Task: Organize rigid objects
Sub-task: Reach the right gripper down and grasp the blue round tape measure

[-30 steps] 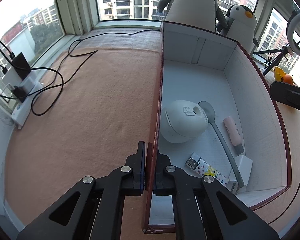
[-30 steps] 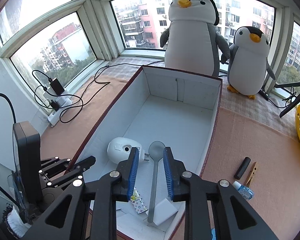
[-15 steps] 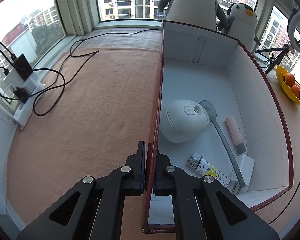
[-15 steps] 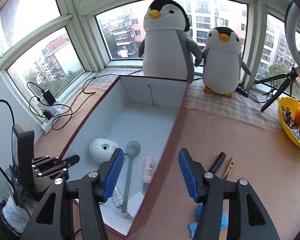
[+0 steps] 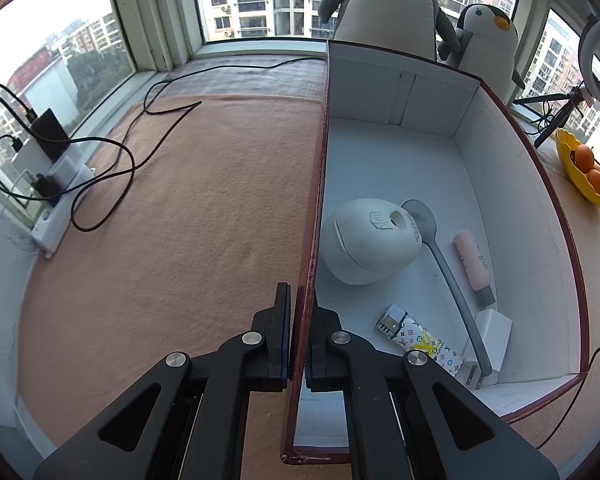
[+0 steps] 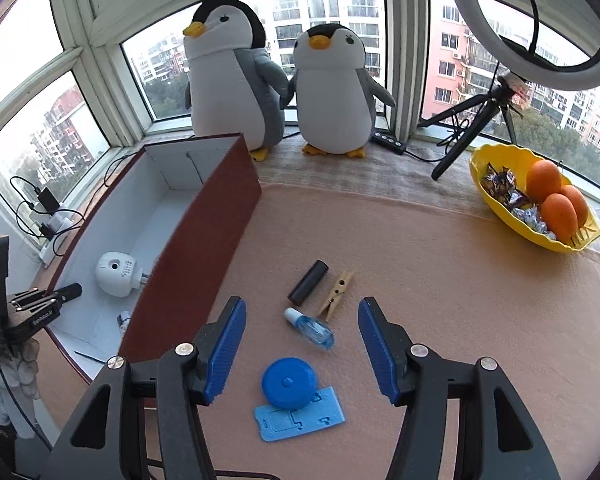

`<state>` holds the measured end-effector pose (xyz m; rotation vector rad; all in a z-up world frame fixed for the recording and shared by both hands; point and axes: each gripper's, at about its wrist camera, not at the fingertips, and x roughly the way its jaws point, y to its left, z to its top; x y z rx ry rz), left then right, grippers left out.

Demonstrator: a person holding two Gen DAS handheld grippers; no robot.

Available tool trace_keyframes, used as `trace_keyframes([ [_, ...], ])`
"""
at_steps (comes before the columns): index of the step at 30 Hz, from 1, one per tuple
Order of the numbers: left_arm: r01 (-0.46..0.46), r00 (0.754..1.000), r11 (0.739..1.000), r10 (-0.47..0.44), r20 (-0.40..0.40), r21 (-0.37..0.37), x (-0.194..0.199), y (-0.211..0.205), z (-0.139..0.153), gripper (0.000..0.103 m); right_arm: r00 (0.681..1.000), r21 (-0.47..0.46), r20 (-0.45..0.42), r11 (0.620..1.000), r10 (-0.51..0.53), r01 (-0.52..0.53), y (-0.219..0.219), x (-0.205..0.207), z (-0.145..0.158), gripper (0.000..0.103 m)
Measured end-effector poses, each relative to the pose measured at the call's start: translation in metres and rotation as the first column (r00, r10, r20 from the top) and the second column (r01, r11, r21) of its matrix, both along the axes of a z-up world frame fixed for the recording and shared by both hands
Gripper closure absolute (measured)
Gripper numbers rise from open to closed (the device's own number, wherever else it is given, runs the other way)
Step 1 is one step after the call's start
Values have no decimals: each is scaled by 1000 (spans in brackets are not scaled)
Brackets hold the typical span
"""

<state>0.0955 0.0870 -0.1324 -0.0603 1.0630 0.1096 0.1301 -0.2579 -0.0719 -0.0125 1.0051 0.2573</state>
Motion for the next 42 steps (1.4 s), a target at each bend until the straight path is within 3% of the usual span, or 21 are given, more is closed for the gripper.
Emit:
trace_keyframes([
  [11, -11, 1000, 1000, 11, -6, 12, 0, -3, 1, 99, 990, 29, -134, 998, -48, 52, -32, 0, -41, 51],
  [14, -15, 1000, 1000, 15, -9, 11, 0, -3, 1, 99, 989, 23, -143, 999, -19, 22, -29, -2, -46, 56],
  [22, -15, 1000, 1000, 15, -13, 19, 0, -4, 1, 98, 979, -3, -174, 994, 106, -109, -5, -11, -59, 57],
  [30, -24, 999, 1000, 24, -21, 10, -3, -3, 1, 98, 955, -88, -199, 967, 218, -239, 31, -21, -76, 57],
  [33, -24, 999, 1000, 24, -23, 11, -4, -3, 1, 95, 950, -117, -208, 959, 231, -259, 39, -22, -82, 56],
  [35, -26, 999, 1000, 26, -23, 11, -4, -2, 2, 85, 949, -134, -210, 955, 234, -265, 43, -23, -85, 55],
  [42, -30, 999, 1000, 31, -17, 8, -5, -1, 3, 84, 947, -164, -219, 947, 237, -275, 50, -19, -91, 54],
])
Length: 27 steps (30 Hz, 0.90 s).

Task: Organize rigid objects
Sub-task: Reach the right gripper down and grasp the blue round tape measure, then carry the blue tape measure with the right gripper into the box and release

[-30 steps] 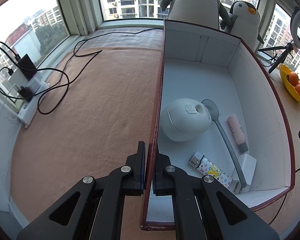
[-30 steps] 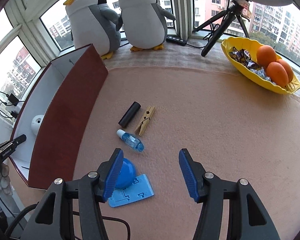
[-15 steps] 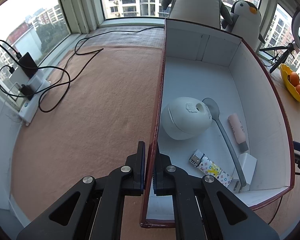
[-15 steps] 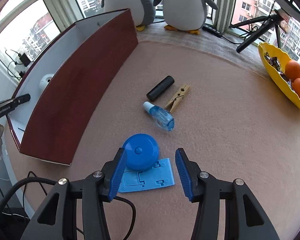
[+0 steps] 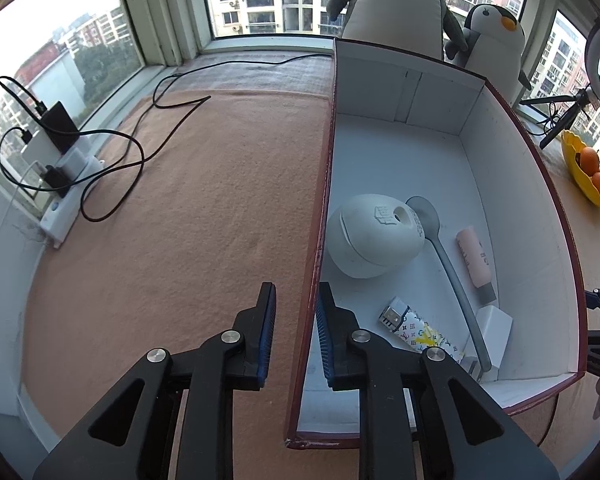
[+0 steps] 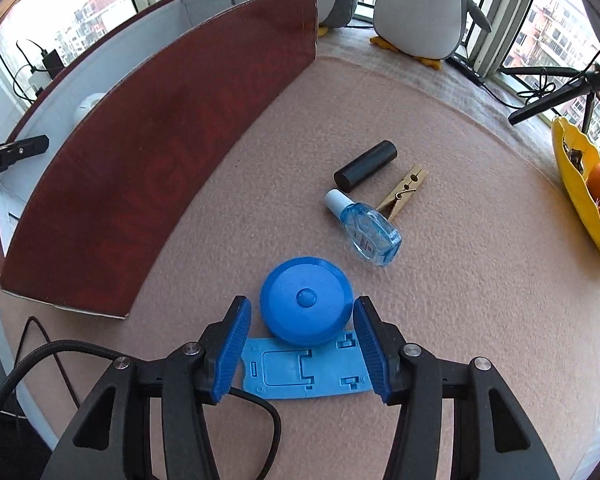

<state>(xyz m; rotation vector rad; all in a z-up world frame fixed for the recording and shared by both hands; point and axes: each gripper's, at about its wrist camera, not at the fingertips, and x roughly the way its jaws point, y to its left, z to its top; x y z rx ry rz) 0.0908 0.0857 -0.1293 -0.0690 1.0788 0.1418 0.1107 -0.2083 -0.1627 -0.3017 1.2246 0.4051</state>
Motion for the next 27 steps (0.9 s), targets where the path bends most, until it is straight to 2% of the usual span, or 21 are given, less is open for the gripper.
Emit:
trace_keyframes([
  [9, -2, 1000, 1000, 2, 0, -4, 0, 0, 0, 84, 1000, -45, -1, 999, 25, -25, 6, -3, -8, 54],
  [11, -3, 1000, 1000, 3, 1, -4, 0, 0, 0, 84, 1000, -45, 1, 999, 21, -21, 5, -4, -9, 57],
  [18, -2, 1000, 1000, 2, 0, -10, 0, 1, -1, 84, 1000, -30, 7, 999, 16, -16, 3, -6, -6, 57],
  [27, 1, 1000, 1000, -1, -2, -17, 0, 0, -1, 84, 997, 20, 65, 999, -43, 42, -9, -6, 18, 58],
])
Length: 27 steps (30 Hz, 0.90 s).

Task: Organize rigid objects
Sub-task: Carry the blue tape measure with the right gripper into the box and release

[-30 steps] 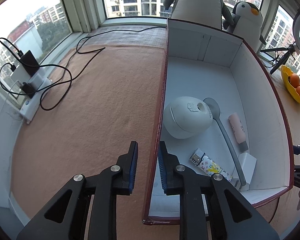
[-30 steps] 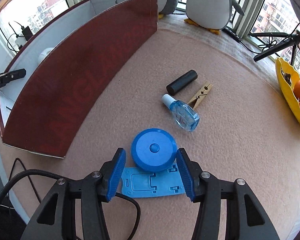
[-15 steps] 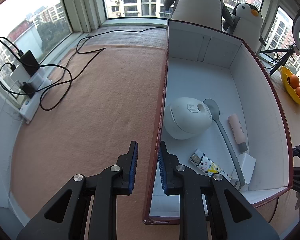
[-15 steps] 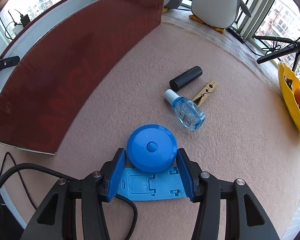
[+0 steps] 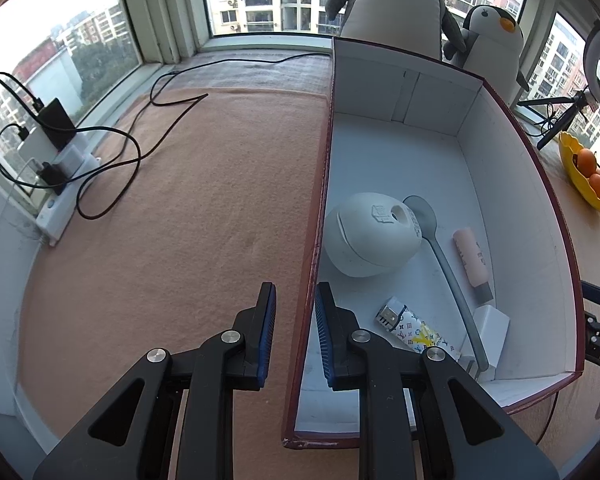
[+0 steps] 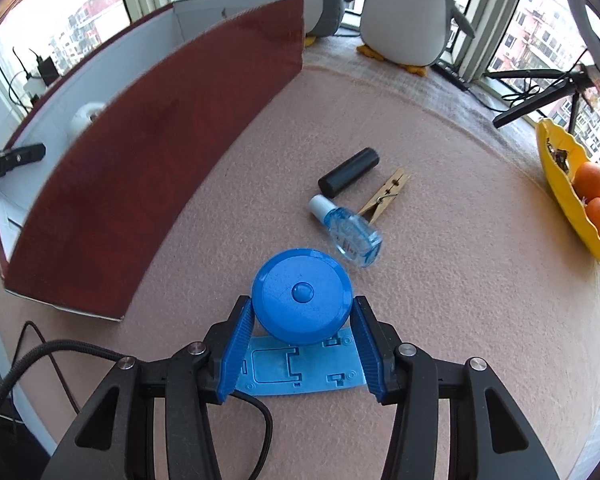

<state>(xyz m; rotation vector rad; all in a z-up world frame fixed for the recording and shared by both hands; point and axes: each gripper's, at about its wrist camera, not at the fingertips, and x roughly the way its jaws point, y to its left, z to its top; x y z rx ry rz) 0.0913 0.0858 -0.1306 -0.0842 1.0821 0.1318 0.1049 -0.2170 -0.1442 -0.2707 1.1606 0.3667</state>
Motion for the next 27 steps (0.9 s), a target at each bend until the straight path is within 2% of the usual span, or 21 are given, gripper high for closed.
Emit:
trace_keyframes([
  [7, 5, 1000, 1000, -5, 4, -9, 0, 0, 0, 84, 994, 48, 106, 999, -9, 4, 12, -3, 44, 58],
  [13, 9, 1000, 1000, -9, 13, -13, 0, 0, 1, 85, 988, 98, 155, 995, 7, -22, 36, -2, 72, 58],
  [16, 12, 1000, 1000, -12, 17, -16, -1, 0, 2, 85, 987, 118, 160, 992, 19, -38, 50, -1, 82, 58],
  [27, 20, 999, 1000, -19, 27, -24, 0, 3, 1, 96, 980, 134, 180, 985, 82, -107, 99, -1, 99, 57],
])
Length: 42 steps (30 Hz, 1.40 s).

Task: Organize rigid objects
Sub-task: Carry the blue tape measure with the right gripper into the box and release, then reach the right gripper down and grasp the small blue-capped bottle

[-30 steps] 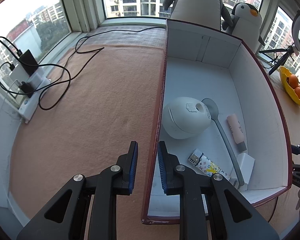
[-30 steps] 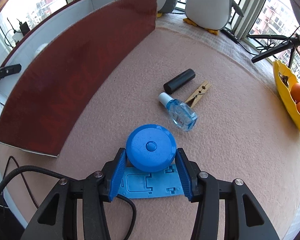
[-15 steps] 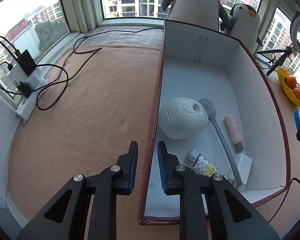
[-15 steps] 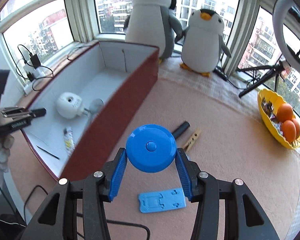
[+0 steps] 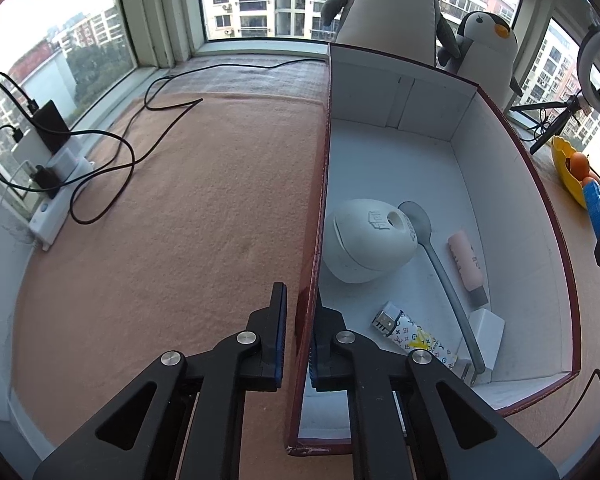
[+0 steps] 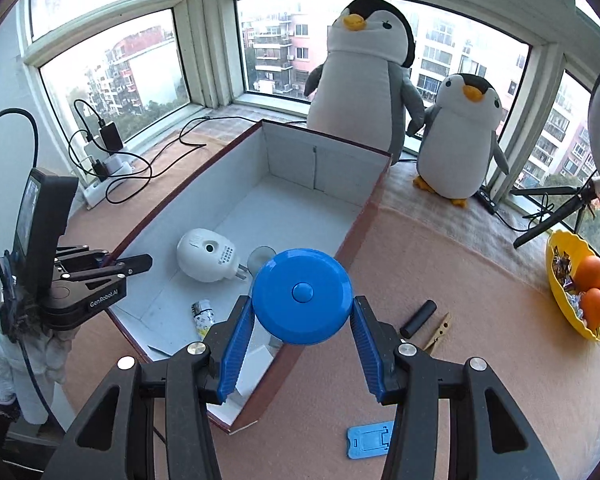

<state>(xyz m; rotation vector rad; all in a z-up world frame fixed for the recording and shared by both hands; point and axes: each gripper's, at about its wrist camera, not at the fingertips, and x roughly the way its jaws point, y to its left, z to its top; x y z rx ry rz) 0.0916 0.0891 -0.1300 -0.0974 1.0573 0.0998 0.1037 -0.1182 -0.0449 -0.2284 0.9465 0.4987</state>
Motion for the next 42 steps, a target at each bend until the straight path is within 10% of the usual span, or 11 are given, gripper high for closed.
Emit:
trace_keyframes([
  [42, 16, 1000, 1000, -16, 1, 6, 4, -2, -2, 99, 999, -7, -14, 999, 52, -52, 46, -2, -10, 44],
])
